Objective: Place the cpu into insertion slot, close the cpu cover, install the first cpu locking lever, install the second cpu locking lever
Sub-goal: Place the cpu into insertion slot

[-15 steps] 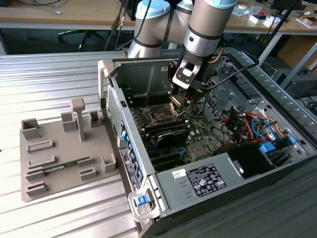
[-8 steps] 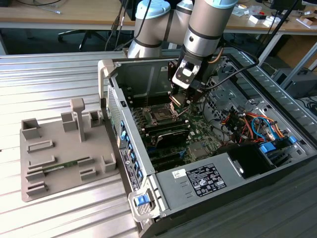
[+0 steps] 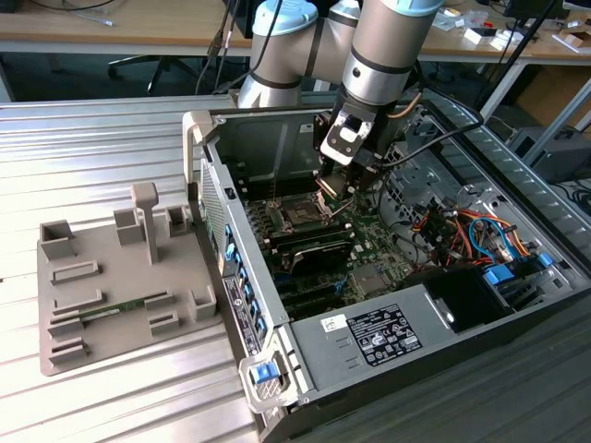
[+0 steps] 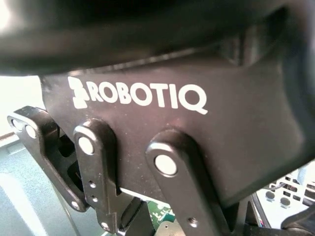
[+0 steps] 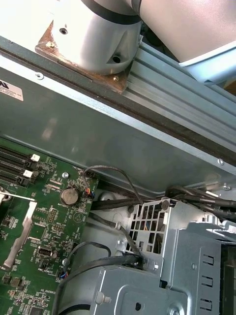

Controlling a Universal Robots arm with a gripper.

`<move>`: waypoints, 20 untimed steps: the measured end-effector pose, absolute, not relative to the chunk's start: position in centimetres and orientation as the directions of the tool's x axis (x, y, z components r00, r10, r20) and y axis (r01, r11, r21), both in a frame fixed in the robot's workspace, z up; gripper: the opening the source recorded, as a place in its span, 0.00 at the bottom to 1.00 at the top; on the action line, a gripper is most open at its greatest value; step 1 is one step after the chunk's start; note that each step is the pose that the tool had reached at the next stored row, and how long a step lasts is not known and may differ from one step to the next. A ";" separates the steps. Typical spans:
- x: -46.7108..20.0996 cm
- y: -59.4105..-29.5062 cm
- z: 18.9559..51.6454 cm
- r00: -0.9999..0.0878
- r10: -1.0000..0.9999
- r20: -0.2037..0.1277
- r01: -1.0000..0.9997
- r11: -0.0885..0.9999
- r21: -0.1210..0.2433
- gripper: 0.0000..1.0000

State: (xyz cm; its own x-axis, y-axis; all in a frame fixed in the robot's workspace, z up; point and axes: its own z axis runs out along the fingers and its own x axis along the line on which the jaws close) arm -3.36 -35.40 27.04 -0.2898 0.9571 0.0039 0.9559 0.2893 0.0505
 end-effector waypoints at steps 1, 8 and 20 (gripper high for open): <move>-3.4 -35.4 27.0 -0.290 0.957 0.004 0.956 0.289 0.051 0.55; -3.4 -35.4 27.0 -0.287 0.958 0.004 0.957 0.286 0.050 0.55; -3.4 -35.4 27.0 -0.227 0.974 0.001 0.973 0.227 0.050 0.55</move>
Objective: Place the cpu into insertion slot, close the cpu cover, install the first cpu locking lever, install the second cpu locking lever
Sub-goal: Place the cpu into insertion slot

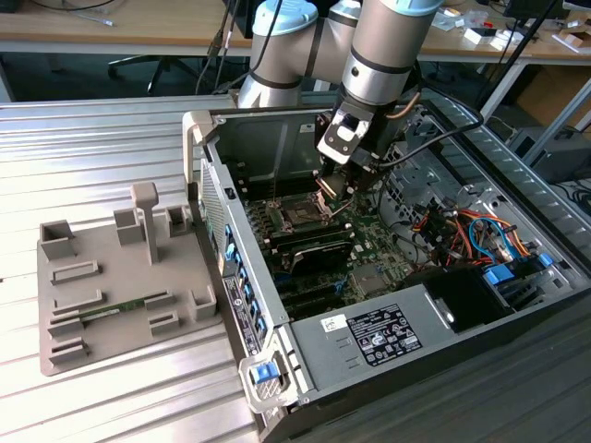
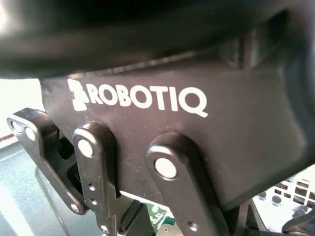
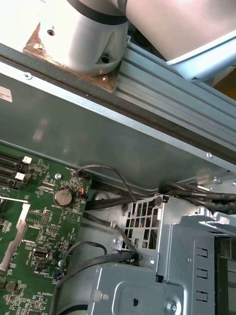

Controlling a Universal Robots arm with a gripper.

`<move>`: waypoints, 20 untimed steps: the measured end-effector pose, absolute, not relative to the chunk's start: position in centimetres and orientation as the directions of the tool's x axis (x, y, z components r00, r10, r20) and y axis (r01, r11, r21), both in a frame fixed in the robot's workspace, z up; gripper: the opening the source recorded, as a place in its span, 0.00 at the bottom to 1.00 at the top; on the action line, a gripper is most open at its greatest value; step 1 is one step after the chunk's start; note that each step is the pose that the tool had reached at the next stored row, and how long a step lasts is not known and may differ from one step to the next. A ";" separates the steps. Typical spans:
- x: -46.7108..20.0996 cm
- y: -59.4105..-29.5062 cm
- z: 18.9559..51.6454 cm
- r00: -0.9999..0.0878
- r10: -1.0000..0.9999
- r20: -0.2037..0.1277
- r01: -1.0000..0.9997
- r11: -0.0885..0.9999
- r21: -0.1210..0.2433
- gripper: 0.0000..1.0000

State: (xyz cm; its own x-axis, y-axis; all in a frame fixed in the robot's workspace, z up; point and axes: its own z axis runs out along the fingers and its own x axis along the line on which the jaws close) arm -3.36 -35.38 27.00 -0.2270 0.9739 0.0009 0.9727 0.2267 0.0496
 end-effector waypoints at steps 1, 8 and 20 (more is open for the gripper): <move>-3.4 -35.4 27.0 -0.221 0.975 0.001 0.974 0.221 0.050 0.55; -3.4 -35.4 27.0 -0.198 0.980 0.001 0.979 0.198 0.050 0.55; -3.4 -35.4 26.9 -0.190 0.982 0.001 0.981 0.190 0.050 0.55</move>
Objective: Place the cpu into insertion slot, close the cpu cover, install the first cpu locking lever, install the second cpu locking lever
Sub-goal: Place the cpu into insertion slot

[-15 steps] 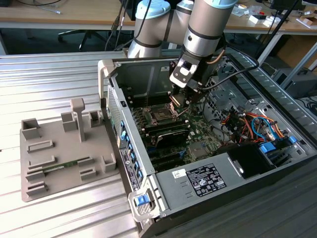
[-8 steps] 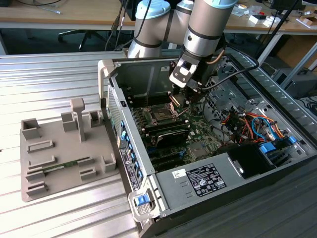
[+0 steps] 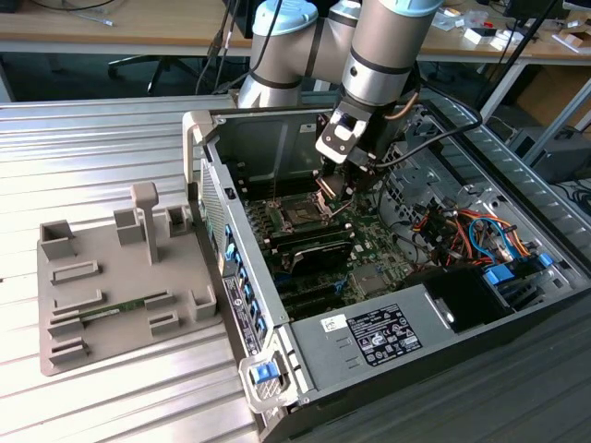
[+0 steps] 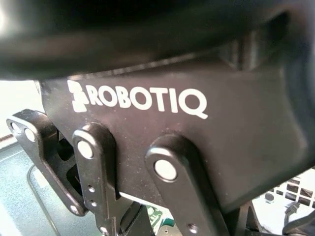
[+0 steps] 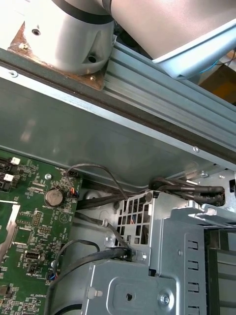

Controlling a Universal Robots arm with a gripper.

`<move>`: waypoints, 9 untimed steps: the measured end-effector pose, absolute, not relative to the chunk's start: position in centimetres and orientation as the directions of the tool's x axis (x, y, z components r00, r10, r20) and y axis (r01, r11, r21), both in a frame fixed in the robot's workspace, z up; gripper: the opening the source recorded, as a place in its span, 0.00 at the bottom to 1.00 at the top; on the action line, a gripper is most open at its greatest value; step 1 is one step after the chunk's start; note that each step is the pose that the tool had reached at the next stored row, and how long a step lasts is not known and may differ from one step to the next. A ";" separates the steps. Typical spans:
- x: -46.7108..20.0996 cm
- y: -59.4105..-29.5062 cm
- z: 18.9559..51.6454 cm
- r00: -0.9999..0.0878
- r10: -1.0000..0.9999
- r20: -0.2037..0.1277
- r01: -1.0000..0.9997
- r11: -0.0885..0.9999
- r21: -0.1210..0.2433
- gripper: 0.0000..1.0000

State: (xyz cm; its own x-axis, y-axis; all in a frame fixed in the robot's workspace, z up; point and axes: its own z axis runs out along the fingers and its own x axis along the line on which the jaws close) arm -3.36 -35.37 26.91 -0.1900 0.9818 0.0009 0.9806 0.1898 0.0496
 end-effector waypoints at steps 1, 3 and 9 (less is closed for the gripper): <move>-3.4 -35.4 26.9 -0.190 0.982 0.001 0.981 0.189 0.050 0.55; -3.4 -35.4 26.9 -0.189 0.982 0.001 0.981 0.189 0.050 0.55; -3.4 -35.4 26.9 -0.187 0.982 0.001 0.981 0.186 0.050 0.55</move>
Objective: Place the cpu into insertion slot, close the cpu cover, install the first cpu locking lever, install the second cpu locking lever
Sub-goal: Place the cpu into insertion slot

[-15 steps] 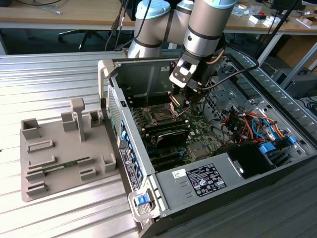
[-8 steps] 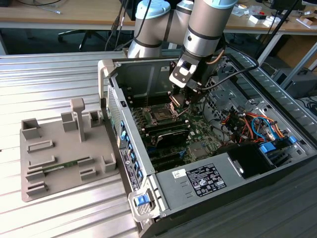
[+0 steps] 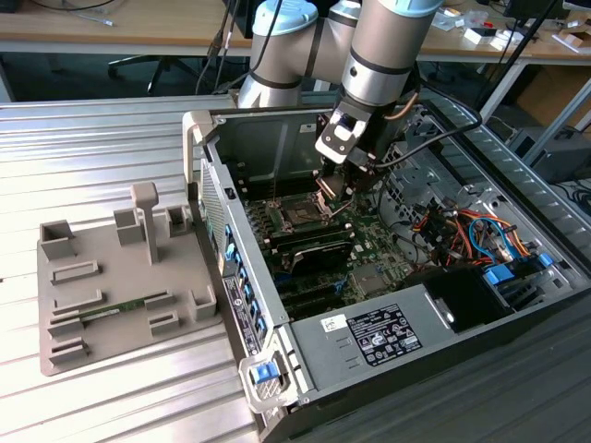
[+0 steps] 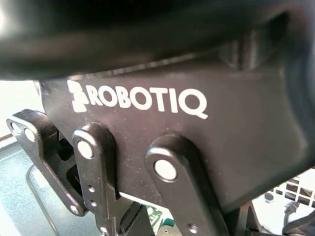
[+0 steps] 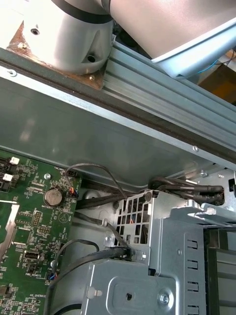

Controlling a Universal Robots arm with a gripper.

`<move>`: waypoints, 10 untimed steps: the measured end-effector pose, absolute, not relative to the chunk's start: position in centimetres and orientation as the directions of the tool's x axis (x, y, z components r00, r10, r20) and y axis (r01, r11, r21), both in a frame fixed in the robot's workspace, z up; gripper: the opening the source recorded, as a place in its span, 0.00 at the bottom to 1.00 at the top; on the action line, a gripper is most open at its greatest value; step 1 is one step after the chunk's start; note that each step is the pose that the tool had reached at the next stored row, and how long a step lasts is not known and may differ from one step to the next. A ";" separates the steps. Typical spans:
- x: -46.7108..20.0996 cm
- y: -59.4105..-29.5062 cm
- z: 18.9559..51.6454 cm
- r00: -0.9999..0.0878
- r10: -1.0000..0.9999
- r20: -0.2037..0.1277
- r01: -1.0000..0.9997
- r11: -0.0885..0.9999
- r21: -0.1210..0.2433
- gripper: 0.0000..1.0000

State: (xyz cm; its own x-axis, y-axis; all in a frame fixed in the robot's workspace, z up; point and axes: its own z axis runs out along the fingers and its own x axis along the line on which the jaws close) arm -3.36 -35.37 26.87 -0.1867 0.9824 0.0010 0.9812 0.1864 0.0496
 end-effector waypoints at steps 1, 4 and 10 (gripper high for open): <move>-3.4 -35.4 26.9 -0.186 0.982 0.001 0.981 0.186 0.050 0.55; -3.4 -35.4 26.9 -0.185 0.983 0.001 0.981 0.185 0.050 0.55; -3.4 -35.4 26.8 -0.181 0.984 0.001 0.982 0.181 0.050 0.55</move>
